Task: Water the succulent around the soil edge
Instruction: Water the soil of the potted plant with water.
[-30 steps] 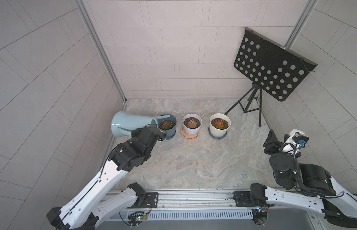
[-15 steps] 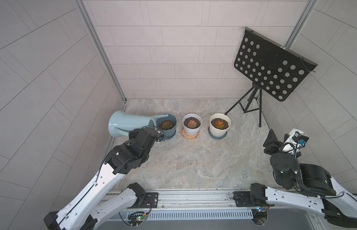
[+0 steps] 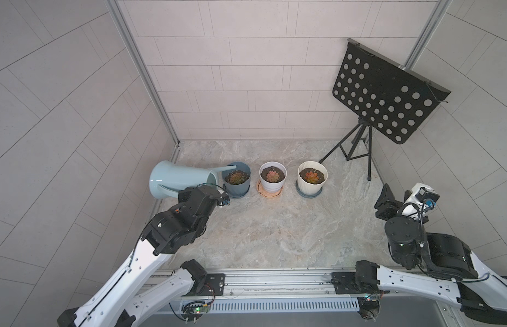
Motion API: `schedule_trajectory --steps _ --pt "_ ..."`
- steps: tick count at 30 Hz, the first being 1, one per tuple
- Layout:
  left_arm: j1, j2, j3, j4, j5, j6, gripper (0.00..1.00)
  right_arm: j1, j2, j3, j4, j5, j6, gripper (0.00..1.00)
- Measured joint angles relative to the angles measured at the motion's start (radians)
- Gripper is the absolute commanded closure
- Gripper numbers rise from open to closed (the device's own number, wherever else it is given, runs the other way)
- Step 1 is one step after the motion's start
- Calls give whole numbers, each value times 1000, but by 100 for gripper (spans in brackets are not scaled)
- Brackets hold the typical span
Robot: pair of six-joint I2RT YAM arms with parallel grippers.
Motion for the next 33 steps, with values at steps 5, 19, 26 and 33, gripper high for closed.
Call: schedule_trajectory --steps 5,19,26,33 --pt "1 -11 -4 -21 -1 0 100 0 -8 0 0 0 -5 36" --pt "7 -63 -6 -56 -19 0 100 0 -14 0 5 0 -8 36" --pt "7 -80 -10 -71 -23 -2 100 0 -14 0 6 0 -9 36" --pt "5 -104 -16 -104 -29 -17 100 0 -14 0 6 0 -10 36"
